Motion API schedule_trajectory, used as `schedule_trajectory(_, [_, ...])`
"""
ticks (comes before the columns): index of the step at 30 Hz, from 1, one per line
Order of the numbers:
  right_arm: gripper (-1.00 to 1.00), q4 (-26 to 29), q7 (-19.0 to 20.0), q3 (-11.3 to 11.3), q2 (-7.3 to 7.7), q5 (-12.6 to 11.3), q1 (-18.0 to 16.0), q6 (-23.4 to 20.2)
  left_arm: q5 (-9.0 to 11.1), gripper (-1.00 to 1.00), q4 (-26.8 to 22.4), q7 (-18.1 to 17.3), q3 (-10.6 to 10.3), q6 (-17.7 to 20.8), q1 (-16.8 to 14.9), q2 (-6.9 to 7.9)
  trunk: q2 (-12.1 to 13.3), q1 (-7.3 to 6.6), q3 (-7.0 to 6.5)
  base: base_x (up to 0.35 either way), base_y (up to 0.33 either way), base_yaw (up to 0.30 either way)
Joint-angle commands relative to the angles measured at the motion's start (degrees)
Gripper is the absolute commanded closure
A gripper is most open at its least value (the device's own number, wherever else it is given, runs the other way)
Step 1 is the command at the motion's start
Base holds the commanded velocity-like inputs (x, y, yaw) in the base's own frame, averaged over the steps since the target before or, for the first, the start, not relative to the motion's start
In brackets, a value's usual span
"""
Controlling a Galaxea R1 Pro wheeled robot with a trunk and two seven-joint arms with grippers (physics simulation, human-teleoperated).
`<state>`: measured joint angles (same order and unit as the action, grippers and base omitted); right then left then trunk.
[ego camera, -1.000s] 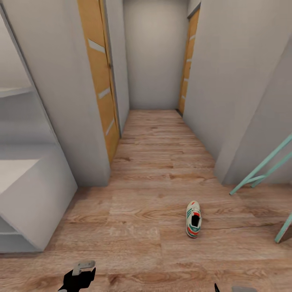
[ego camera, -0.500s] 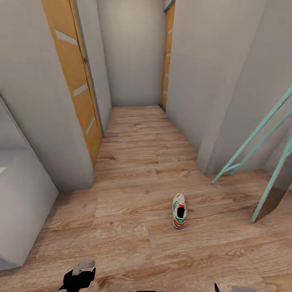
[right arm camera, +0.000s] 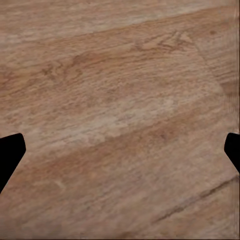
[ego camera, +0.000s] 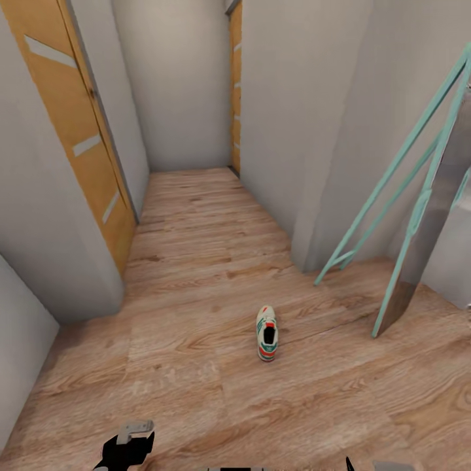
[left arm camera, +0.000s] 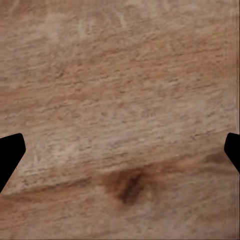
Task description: Pick up the two gym shoes and the two sandals from the corridor floor and place them onto the hallstand (shoe rack) in the corridor, making sure they are on the rack and not on the floor. Arrange them so the two gym shoes are next to each other and the two sandals are next to each other.
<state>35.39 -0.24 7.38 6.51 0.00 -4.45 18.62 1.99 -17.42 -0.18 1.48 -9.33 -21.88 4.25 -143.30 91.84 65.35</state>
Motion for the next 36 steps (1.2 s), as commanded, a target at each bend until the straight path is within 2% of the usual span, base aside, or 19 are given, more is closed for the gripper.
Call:
schedule_trajectory(1, [-1.00,-0.1,0.0,0.0,-0.01,0.0,0.0,0.2,0.2,-1.00,0.0,0.0,0.1,-0.2,0.0,0.01,0.0,-0.01,0.07,0.000,0.000,-0.280])
schedule_trajectory(36, [-1.00,-0.1,-0.1,0.0,-0.01,0.0,0.0,0.2,0.4,-1.00,0.0,0.6,0.5,-0.2,-0.1,0.05,0.0,-0.01,0.14,0.000,0.000,-0.297])
